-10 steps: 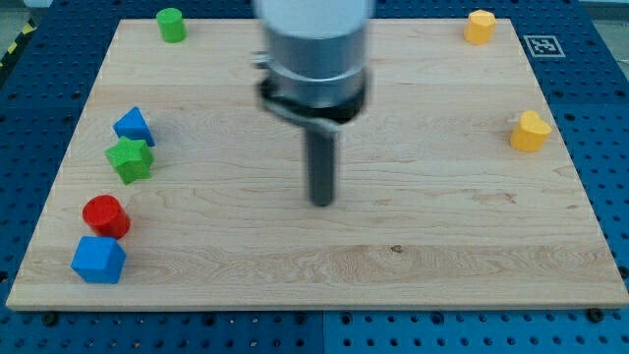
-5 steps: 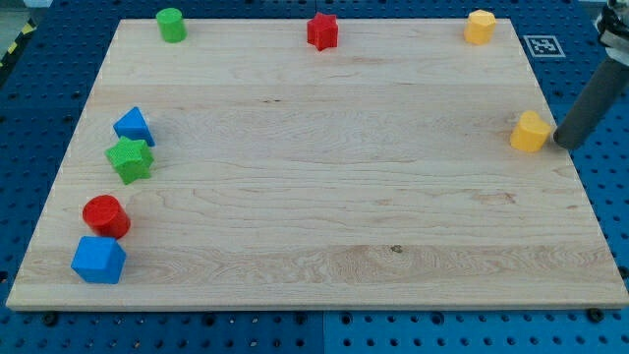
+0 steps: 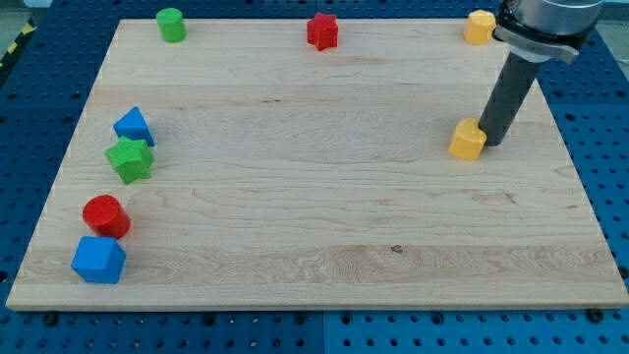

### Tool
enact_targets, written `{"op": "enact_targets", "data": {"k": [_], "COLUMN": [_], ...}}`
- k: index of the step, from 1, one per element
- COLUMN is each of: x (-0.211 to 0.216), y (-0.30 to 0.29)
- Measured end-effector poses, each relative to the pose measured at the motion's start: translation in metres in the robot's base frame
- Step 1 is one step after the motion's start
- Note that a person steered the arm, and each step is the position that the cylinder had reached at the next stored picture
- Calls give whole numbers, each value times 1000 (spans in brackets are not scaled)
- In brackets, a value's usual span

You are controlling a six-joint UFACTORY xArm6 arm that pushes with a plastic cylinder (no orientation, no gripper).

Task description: Move the yellow heart to the top of the blue triangle

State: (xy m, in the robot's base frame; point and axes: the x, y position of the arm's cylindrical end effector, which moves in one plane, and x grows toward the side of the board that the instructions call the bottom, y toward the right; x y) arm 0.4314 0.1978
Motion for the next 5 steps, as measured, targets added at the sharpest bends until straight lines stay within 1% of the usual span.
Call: {"op": "enact_targets", "data": {"k": [2,4,5], "x": [8,14,16], "y": [-26,-31,-48]}}
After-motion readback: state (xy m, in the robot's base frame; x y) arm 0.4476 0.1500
